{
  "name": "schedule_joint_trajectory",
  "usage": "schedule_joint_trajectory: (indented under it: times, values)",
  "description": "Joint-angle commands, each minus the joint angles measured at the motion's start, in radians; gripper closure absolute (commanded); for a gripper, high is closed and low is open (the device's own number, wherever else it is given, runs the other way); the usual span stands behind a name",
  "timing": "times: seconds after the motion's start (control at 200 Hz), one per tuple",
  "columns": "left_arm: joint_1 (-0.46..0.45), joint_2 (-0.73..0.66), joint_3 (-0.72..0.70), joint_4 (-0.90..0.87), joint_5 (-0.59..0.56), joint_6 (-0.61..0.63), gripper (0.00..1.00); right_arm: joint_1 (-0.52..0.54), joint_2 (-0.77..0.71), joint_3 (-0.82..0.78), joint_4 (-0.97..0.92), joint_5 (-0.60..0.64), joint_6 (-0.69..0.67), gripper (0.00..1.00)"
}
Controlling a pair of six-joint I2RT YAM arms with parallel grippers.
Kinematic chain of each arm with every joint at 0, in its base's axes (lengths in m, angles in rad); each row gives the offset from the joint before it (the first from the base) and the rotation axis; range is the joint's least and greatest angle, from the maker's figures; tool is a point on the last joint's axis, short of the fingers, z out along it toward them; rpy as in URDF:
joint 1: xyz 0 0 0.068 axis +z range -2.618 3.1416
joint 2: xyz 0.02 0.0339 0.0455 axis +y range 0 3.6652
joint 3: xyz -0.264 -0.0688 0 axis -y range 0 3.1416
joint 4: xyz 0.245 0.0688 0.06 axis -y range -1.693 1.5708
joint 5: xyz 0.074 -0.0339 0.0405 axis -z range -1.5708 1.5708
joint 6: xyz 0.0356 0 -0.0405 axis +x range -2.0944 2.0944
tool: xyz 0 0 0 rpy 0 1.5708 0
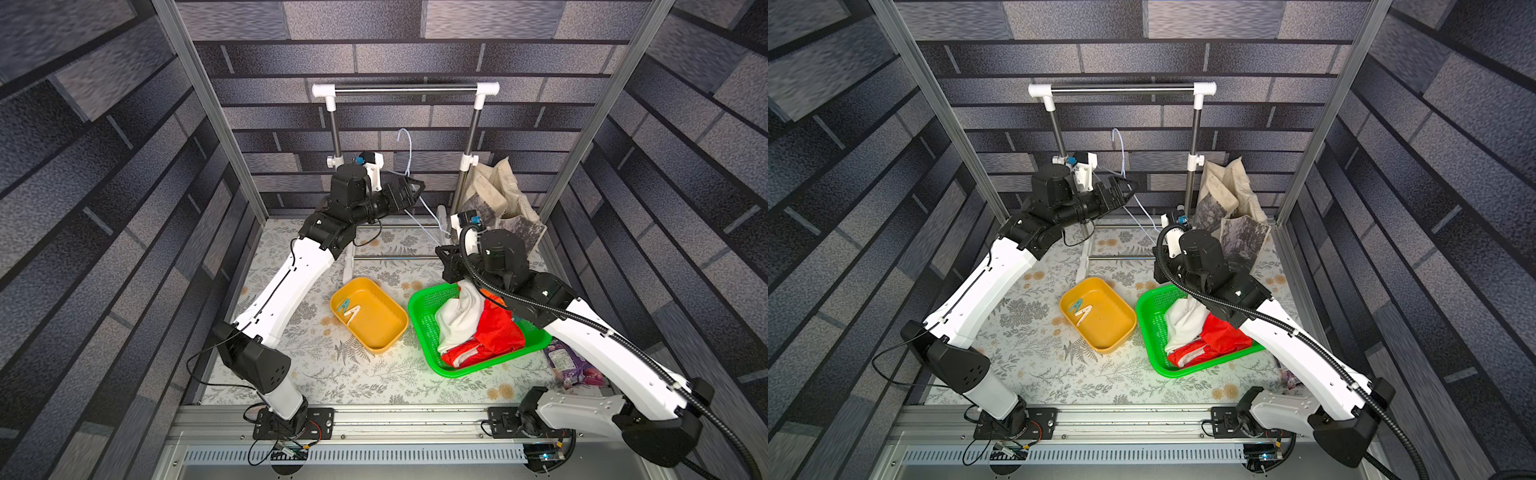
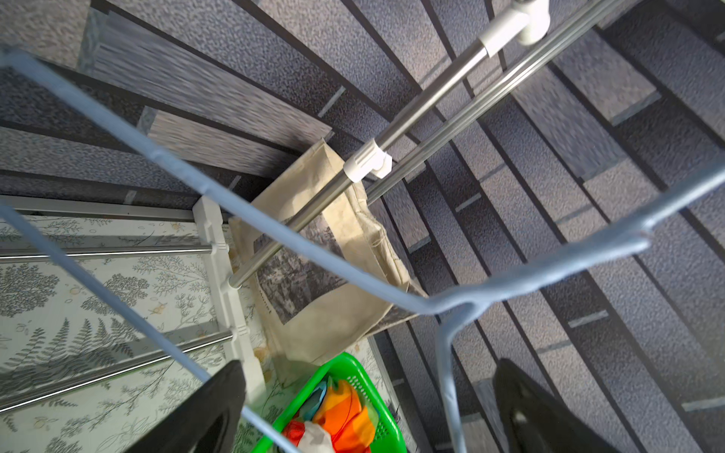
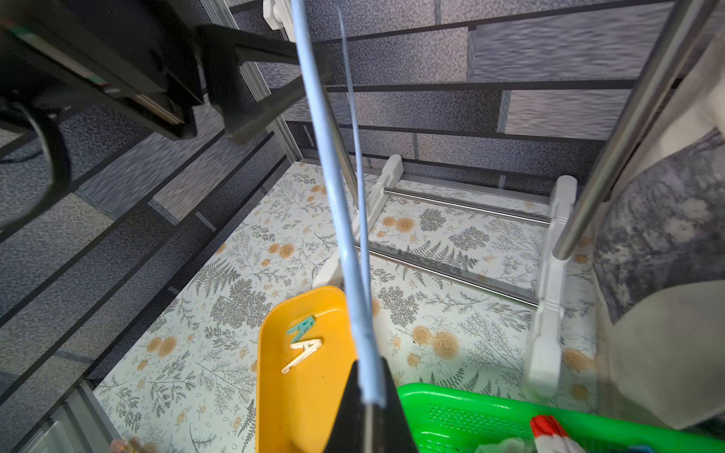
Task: Remove the clothespins securing jackets to the hanger
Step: Place the hanger at the clothesline.
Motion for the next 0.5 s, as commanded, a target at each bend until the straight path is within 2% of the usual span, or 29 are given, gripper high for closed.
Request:
schedule_joint_trajectory:
  times: [0.0, 0.085, 0.175, 0.496]
  values:
    - [0.044, -0.081, 0.091, -0.187, 0.063, 0.168, 0.00, -0.007, -0.044, 0.034, -0.144, 0.091, -0.030, 1.00]
    - [0.069, -0.145, 0.094, -0.262, 0.016, 0.242, 0.00, -0.022, -0.042, 0.048, -0.137, 0.135, -0.051, 1.00]
    - [0.097, -0.227, 0.033, -0.256, -0.044, 0.276, 0.00, -0.058, 0.009, 0.082, -0.065, 0.146, -0.064, 1.00]
    - [0.169, -0.429, -0.264, -0.206, -0.233, 0.230, 0.00, -0.087, 0.258, 0.364, 0.121, 0.196, -0.192, 1.00]
